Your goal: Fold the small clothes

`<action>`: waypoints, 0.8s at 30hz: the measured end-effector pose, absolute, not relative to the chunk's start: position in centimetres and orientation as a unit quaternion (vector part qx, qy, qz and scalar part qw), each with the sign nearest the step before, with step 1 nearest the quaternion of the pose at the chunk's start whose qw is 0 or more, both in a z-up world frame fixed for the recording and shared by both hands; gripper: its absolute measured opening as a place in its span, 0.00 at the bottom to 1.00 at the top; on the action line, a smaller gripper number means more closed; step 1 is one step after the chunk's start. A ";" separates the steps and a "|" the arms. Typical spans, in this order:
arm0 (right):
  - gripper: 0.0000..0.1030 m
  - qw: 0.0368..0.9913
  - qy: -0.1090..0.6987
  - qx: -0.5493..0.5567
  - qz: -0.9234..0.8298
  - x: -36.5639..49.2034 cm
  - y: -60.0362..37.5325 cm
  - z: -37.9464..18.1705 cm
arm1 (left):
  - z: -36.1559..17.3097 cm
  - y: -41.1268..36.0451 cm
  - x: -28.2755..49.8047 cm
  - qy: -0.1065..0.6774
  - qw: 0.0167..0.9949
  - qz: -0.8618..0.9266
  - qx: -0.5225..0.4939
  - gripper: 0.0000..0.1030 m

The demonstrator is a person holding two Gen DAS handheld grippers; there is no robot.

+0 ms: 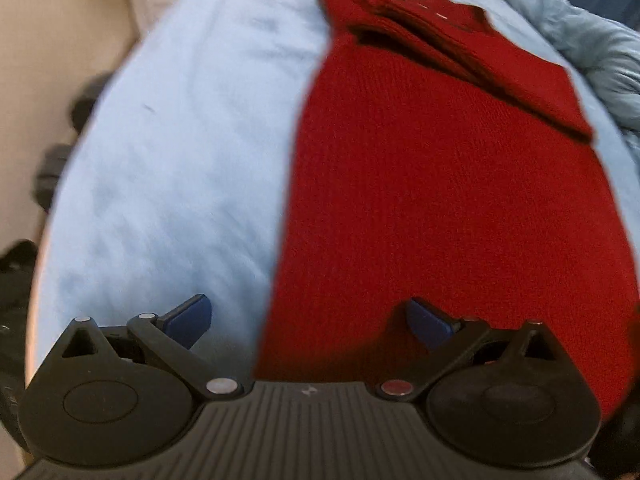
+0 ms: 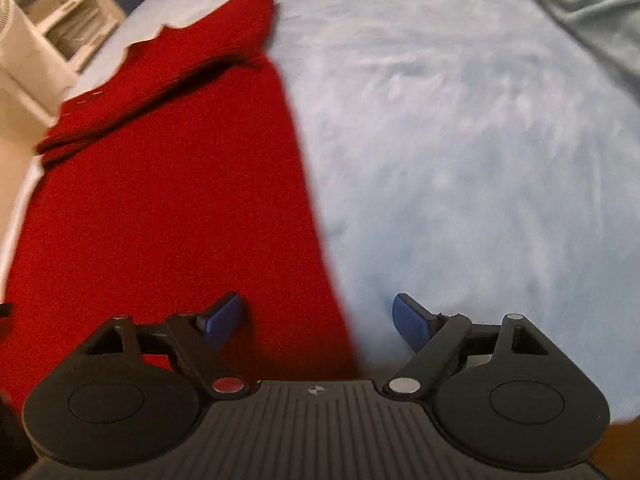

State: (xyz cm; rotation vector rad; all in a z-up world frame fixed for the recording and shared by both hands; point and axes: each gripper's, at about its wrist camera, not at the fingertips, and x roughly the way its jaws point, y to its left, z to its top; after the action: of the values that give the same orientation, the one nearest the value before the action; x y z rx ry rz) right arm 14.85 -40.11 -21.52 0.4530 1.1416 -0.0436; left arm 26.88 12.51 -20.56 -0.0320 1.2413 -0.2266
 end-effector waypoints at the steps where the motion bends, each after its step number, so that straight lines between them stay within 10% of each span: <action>1: 0.83 0.812 0.547 0.202 -0.014 14.7 -39.5 -21.5 | -20.5 12.1 26.4 0.586 0.801 -0.124 -0.006 1.00; 6: 0.81 0.812 0.561 0.160 -0.017 13.5 -36.6 -21.4 | -20.7 10.1 23.7 0.579 0.801 -0.145 0.057 1.00; 8: 0.54 0.813 0.559 0.162 -0.026 13.2 -36.0 -21.2 | -20.5 10.1 23.8 0.581 0.804 -0.122 0.028 0.95; 9: 0.22 0.812 0.558 0.170 -0.021 13.2 -35.6 -20.9 | -20.2 10.1 23.9 0.581 0.806 -0.114 0.014 0.77; 10: 0.19 0.809 0.555 0.192 -0.012 13.0 -35.6 -20.5 | -19.6 10.4 24.0 0.583 0.805 -0.114 -0.003 0.62; 11: 0.19 0.812 0.546 0.205 -0.008 12.9 -35.3 -19.6 | -19.0 10.5 24.0 0.585 0.802 -0.120 -0.024 0.25; 12: 0.18 0.818 0.537 0.205 -0.003 12.8 -35.0 -18.7 | -18.1 11.1 24.0 0.585 0.801 -0.121 -0.049 0.19; 24: 0.16 0.863 0.432 0.262 0.009 4.3 -36.8 -8.8 | -10.1 12.9 14.4 0.520 0.832 -0.169 -0.092 0.17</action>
State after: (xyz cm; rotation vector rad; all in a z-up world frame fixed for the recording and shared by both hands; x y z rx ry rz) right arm 4.29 -36.76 -8.84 0.5499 0.9058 0.0188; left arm 14.42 12.92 -10.12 -0.1946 1.1021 -0.3586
